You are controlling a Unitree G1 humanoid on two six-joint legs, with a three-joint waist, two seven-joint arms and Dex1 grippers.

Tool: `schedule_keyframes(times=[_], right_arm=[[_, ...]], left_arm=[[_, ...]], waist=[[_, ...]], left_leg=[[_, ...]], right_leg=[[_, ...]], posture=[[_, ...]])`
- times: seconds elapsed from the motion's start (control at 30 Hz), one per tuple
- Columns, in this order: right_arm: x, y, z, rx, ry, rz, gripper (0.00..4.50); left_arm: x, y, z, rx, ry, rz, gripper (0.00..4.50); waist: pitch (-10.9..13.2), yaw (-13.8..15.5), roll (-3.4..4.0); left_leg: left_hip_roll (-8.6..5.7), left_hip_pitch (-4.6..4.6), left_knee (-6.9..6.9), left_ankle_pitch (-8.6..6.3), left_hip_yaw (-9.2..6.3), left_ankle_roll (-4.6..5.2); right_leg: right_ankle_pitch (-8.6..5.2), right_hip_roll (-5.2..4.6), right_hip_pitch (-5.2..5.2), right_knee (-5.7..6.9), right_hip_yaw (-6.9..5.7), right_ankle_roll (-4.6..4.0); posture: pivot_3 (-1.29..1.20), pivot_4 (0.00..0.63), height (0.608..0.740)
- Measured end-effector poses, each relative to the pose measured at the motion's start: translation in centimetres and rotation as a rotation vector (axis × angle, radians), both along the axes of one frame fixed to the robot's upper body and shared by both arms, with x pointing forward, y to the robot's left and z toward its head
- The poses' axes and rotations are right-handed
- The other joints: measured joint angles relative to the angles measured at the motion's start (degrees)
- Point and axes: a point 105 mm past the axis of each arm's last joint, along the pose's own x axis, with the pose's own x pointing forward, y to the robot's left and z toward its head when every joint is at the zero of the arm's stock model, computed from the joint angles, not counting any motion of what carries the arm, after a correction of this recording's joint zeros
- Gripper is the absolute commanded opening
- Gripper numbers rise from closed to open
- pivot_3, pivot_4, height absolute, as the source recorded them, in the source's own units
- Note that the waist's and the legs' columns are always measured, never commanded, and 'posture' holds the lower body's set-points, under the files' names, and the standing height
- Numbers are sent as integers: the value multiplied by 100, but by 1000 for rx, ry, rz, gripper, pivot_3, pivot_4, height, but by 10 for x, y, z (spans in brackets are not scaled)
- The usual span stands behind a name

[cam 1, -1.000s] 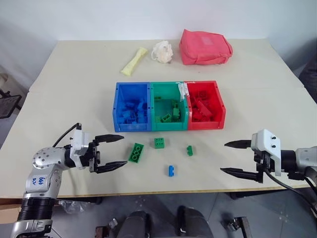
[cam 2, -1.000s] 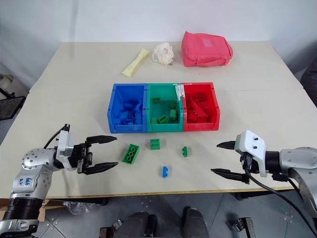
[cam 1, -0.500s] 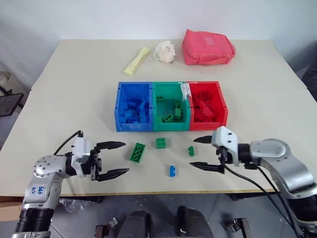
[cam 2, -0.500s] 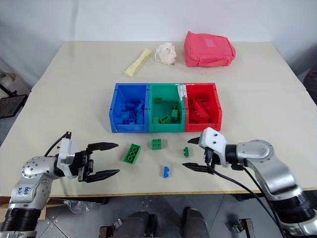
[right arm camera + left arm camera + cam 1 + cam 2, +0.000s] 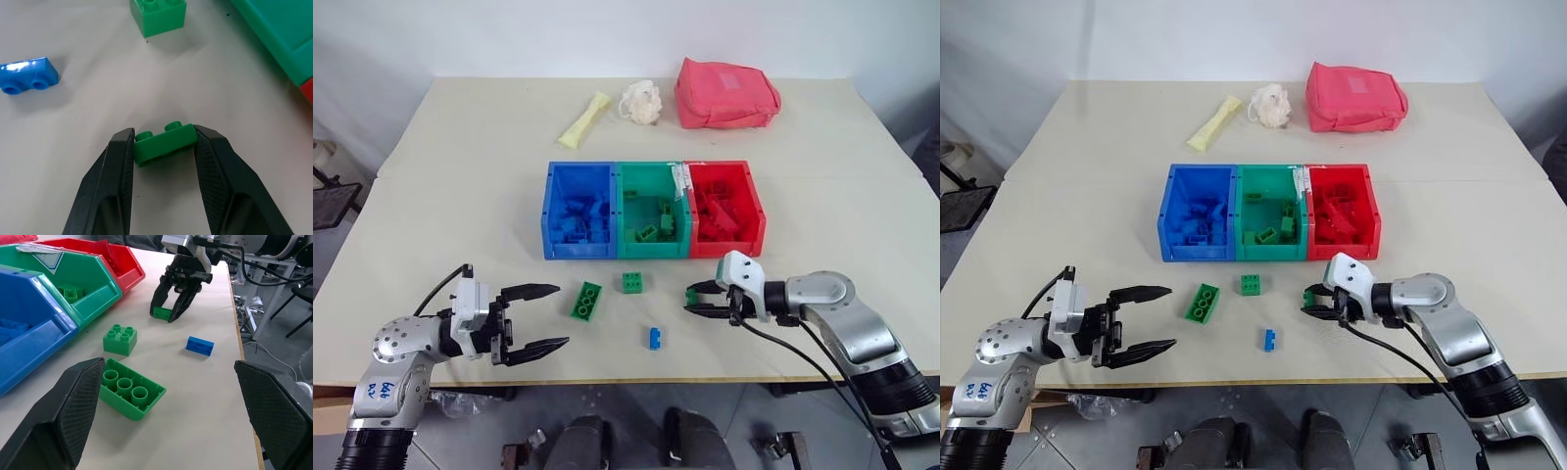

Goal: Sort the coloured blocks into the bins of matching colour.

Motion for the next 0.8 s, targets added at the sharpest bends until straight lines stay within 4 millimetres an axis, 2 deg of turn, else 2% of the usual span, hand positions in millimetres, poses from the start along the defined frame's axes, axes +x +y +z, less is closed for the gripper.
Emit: schedule_keyframes(times=[0.1,0.13,0.27,0.4,0.5,0.7,0.8], right_arm=[[5,3,8,15,-23,-7,1392],[9,8,18,33,-48,-3,1392],[29,34,83,149,-245,15,1392],[56,52,109,242,-305,-24,1392],[71,54,108,238,-314,-57,2401],[77,49,99,229,-308,-64,4461],[76,50,101,229,-316,-51,4485]], left_arm=[[0,0,0,0,0,2,4500],[1,0,0,-1,-1,2,4500],[5,-1,6,-3,-26,-3,4500],[8,-4,8,-13,-40,-13,4500],[9,-6,7,-22,-44,-15,4500],[14,-6,9,-22,-52,-13,4500],[15,-6,9,-21,-55,-19,4500]], waist=[[1,-9,1],[2,-14,3],[3,-125,5],[3,-142,5],[3,-128,5],[3,-159,6],[3,-172,6]], left_leg=[[0,0,0,0,3,0],[0,0,1,0,5,0],[6,3,-1,-2,3,-5],[-2,0,-4,-2,4,-5],[-6,-1,-4,-2,-3,-3],[-7,-3,-4,-1,0,-1],[-4,-2,-3,-1,1,-1]], right_leg=[[0,0,-3,1,-1,0],[0,0,-4,1,-1,0],[-1,1,-7,9,-2,-2],[-1,7,-10,13,-14,-2],[-1,4,-13,24,-17,-2],[-1,6,-15,27,-19,-2],[-1,7,-15,28,-19,-2]], posture=[[0,150,740],[0,150,740],[0,150,740],[0,150,740],[0,150,740],[0,150,740],[0,150,740]])
